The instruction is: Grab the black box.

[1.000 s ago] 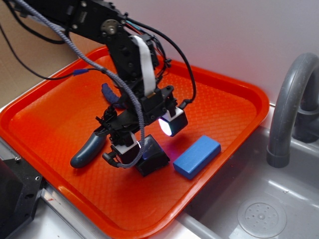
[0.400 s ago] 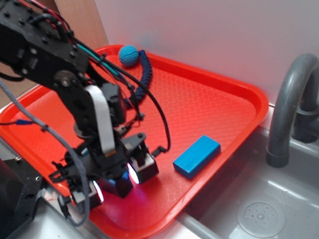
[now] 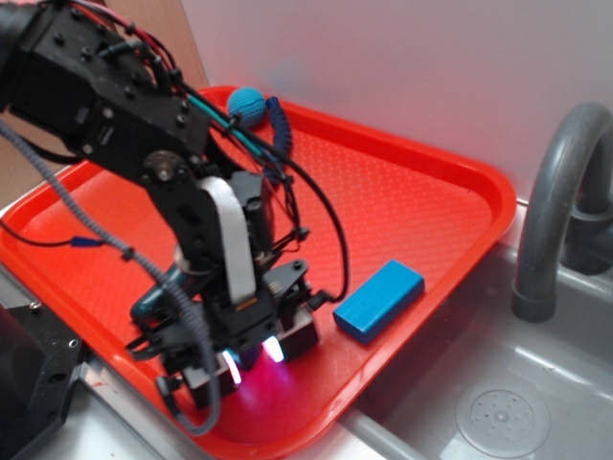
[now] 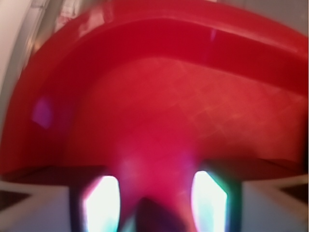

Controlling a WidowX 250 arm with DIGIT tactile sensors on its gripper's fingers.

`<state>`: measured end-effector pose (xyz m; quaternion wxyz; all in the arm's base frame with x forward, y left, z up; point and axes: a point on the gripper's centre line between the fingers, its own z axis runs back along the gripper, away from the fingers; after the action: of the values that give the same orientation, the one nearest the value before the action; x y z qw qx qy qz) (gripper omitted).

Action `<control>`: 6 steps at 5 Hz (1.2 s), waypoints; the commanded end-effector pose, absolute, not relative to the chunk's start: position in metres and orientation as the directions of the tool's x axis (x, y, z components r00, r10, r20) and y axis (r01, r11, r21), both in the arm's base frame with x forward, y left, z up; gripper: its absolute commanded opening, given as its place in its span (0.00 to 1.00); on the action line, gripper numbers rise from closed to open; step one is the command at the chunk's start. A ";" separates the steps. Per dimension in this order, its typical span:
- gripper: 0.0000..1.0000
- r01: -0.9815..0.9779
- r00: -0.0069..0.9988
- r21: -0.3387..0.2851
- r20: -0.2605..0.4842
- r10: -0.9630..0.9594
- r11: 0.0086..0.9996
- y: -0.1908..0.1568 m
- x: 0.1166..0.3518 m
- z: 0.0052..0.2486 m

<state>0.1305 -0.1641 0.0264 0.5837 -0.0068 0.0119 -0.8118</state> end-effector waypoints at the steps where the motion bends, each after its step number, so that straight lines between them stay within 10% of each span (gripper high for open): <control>1: 0.00 0.986 -0.143 0.083 0.004 -0.990 -0.142 -0.131 0.149 0.057; 2: 0.00 0.985 -0.020 0.175 0.046 -0.999 -0.012 -0.116 0.166 0.082; 3: 1.00 0.963 0.157 0.202 0.121 -0.980 0.179 -0.113 0.179 0.087; 6: 1.00 0.594 0.784 0.105 0.145 -0.604 0.797 -0.139 0.155 0.068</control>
<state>0.1696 -0.1210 0.0622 0.9454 0.0324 -0.0712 -0.3165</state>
